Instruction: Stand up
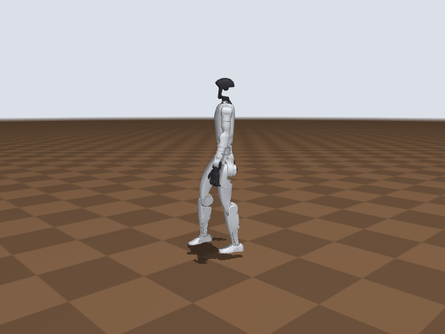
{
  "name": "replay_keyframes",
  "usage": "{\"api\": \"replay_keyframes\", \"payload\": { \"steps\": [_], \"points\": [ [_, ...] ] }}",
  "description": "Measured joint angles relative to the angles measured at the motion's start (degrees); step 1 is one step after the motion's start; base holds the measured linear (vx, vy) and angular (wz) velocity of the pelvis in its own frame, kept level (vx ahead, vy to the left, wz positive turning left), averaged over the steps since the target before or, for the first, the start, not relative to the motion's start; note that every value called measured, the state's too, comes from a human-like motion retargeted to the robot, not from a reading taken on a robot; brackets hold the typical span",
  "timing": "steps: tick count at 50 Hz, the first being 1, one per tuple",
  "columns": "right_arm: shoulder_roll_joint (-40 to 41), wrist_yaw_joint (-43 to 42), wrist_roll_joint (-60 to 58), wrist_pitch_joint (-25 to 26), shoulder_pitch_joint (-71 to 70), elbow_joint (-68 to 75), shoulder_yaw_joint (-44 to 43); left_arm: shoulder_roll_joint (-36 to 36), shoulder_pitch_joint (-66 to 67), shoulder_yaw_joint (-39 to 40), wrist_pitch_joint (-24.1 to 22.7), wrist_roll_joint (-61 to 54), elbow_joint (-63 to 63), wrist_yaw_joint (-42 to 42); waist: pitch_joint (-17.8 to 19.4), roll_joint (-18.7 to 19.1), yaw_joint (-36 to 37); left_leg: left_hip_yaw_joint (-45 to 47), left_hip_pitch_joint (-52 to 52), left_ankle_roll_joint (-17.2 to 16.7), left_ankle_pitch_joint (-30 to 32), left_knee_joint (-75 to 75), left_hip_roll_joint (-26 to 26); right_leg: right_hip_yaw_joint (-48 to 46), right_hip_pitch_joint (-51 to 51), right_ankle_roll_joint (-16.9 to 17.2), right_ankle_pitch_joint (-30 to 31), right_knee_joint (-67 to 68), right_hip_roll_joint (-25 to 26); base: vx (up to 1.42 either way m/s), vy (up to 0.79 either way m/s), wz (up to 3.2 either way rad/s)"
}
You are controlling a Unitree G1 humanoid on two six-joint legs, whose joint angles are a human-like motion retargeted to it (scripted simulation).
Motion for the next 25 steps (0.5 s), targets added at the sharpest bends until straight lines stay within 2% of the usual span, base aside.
{"api": "replay_keyframes", "payload": {
  "steps": [3,6,7,10,12,15,18,20,22,25],
  "points": [
    [-0.3,0.0,0.2,0.3,0.4,0.3,-0.8,-0.2,-3.6,-1.6,-1.7,-0.4,-2.4,-0.3,1.4,-2.5,-3.1,-3.4,6.2,-0.9,-1.8,-0.4,-3.4,-3.3,-0.3,5.1,-0.6,-15.4,-6.9,0.92,0.02,1.04],
    [-0.1,0.0,0.1,0.3,0.3,0.3,-0.7,-0.4,-5.8,-2.5,-2.9,-1.2,-3.7,-0.6,1.3,-1.8,-2.9,-4.6,10.0,-4.2,-1.4,0.9,-1.4,-11.0,-0.8,6.6,-2.8,-21.2,-5.7,0.96,-0.16,0.24],
    [-0.1,0.0,0.0,0.3,0.0,0.3,-0.6,-0.7,-6.2,-2.7,-3.3,-1.6,-4.0,-0.6,0.7,-1.5,-2.4,-4.8,10.5,-5.3,-0.2,1.6,-1.1,-13.4,-0.9,5.9,-2.6,-20.4,-5.9,0.88,0.01,-0.05],
    [0.0,-0.1,-0.6,1.2,-1.4,0.0,-1.0,-2.3,-5.5,-2.9,-4.1,-2.1,-4.8,-0.5,-1.6,-0.8,-3.5,-6.2,10.8,-7.8,7.9,4.3,-2.2,-9.9,-1.3,1.7,1.9,-16.0,-7.4,0.95,0.08,0.51],
    [0.6,-0.6,-0.6,1.1,-2.3,-0.1,-1.3,-2.8,-3.5,-2.9,-4.5,-1.8,-4.6,-0.4,-2.7,-0.2,-4.2,-5.3,10.7,-10.7,18.6,8.8,-1.6,-0.3,0.7,-1.7,3.0,-14.5,-5.1,0.99,-0.04,0.56],
    [1.6,-1.1,1.1,0.7,-3.8,0.2,-1.4,-3.9,0.0,-3.3,-3.9,-0.2,-3.3,0.7,-3.2,-0.5,-3.2,-1.5,7.1,-14.6,34.7,22.6,-1.0,-4.5,3.7,-7.2,-0.7,-10.3,-6.6,1.12,-0.05,0.18],
    [2.5,-1.4,1.4,0.9,-7.2,0.5,0.5,-3.1,2.6,-2.5,-2.8,1.4,-0.3,1.0,-2.9,-3.5,1.2,3.7,-1.7,-13.1,39.2,41.3,-1.4,-1.7,9.3,-9.0,-4.4,-10.3,-8.4,0.76,-0.01,-0.68],
    [3.2,-1.7,0.3,1.2,-10.2,0.4,2.0,-2.2,4.3,-1.0,-1.8,3.1,1.1,0.4,-3.2,-3.7,2.2,4.0,-8.4,-11.5,30.7,49.4,-0.1,-1.9,12.3,-11.0,-5.7,-11.1,-7.6,0.86,0.02,-0.25],
    [4.0,-2.2,-1.3,1.1,-13.7,-0.3,4.1,-1.6,7.1,1.5,-1.1,4.3,1.5,0.6,-3.3,-3.7,4.0,5.7,-15.5,-7.9,22.4,52.7,1.8,-2.0,15.2,-12.4,-7.1,-11.9,-7.3,0.75,0.05,-0.55],
    [5.3,-3.0,-2.1,-0.3,-17.1,-2.5,6.5,-0.9,10.7,4.2,-1.1,2.9,1.4,1.5,-2.4,-3.9,7.0,3.9,-22.1,-8.4,16.0,48.9,0.1,1.2,19.1,-14.1,-8.8,-12.7,-6.0,0.87,0.1,-0.77]
  ]
}}
